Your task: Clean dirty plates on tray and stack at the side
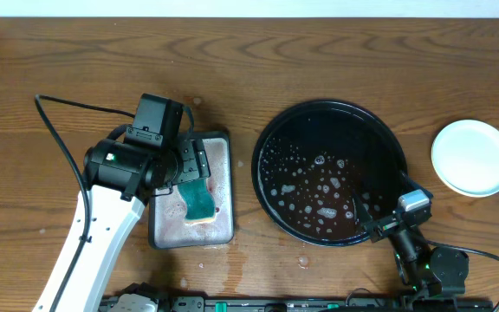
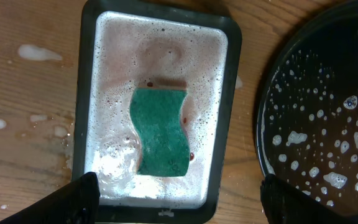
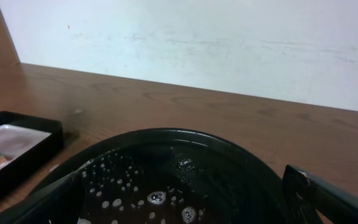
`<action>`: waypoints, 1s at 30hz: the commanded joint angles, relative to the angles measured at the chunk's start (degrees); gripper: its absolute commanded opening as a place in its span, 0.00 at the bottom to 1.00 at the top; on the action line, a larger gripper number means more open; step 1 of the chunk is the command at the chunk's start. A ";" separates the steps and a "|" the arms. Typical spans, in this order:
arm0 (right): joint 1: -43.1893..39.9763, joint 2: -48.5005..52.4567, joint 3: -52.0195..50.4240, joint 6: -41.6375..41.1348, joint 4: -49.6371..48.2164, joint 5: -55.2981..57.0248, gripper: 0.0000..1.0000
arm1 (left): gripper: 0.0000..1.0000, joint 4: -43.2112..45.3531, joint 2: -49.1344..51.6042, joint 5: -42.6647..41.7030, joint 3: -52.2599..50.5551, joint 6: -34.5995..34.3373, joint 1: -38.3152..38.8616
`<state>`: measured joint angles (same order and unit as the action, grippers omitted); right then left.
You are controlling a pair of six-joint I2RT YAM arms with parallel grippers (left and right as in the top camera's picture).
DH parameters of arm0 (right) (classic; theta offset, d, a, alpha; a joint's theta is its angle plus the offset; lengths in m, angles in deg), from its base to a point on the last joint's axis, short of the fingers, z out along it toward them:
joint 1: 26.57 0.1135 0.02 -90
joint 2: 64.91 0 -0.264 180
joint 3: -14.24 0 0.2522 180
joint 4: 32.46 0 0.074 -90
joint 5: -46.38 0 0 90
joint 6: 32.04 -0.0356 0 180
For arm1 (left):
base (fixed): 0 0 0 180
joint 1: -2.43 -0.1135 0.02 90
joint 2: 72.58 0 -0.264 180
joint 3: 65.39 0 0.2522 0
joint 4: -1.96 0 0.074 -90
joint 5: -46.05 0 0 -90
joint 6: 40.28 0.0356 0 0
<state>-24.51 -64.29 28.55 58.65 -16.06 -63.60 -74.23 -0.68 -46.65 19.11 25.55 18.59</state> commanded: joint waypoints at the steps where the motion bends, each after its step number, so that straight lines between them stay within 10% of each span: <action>1: 0.39 -0.28 -0.24 0.68 -0.07 0.46 0.99 | 0.83 -0.09 0.02 0.13 0.42 -0.07 -0.24; 10: 0.39 -0.28 -0.24 0.68 -0.07 0.48 0.99 | 0.83 4.90 -12.17 10.08 -3.21 2.82 -4.20; 18: 0.39 -0.28 -0.24 0.68 -0.07 0.46 0.99 | 0.83 36.59 -38.40 -1.11 -28.06 16.61 -14.67; 30: 0.39 -0.28 -0.24 0.68 -0.07 0.46 0.99 | 0.83 48.89 -71.10 -1.31 -59.30 14.40 -15.89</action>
<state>-24.51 -64.29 28.51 58.67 -16.19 -63.25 -26.13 -67.69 -47.24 -37.33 40.55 3.01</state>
